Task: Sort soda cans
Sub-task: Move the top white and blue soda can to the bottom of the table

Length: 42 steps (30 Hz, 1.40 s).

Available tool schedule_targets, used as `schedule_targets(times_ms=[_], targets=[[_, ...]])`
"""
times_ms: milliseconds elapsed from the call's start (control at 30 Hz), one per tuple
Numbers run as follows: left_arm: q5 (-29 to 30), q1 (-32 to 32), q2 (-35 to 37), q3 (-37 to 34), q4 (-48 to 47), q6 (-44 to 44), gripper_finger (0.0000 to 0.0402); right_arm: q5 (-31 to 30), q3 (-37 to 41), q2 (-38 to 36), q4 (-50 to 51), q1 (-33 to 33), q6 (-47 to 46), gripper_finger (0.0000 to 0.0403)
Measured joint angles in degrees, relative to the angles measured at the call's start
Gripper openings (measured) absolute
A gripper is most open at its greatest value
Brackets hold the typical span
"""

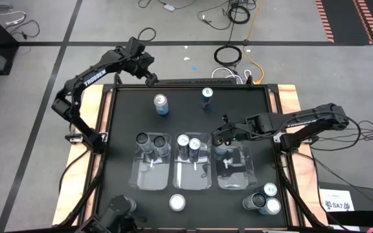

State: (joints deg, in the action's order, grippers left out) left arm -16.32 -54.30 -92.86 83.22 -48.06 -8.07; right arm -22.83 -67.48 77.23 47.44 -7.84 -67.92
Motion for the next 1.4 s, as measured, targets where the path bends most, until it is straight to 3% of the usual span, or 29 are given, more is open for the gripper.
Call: schedule_targets(times_ms=[300,500,733,1067,1400], targets=[[-0.12,0.83,0.00,0.02,-1.03,4.67,0.0373,0.09,0.02,2.17,-0.44,0.00,0.82,0.0173],[0.29,5.13,0.00,0.02,-1.58,5.86,0.0373,0.14,0.02,2.32,-0.67,0.00,1.51,0.0173],[8.79,11.01,-0.02,-0.02,-1.29,6.16,0.0373,0.15,0.02,2.32,-0.66,0.00,1.53,0.0173],[5.75,11.67,-0.11,-11.04,3.46,10.42,0.0373,0.31,0.02,2.32,-0.70,0.00,1.53,0.0173],[5.55,12.82,-0.02,-10.83,6.81,10.82,0.0373,0.37,0.02,2.32,-0.72,0.00,1.55,0.0173]])
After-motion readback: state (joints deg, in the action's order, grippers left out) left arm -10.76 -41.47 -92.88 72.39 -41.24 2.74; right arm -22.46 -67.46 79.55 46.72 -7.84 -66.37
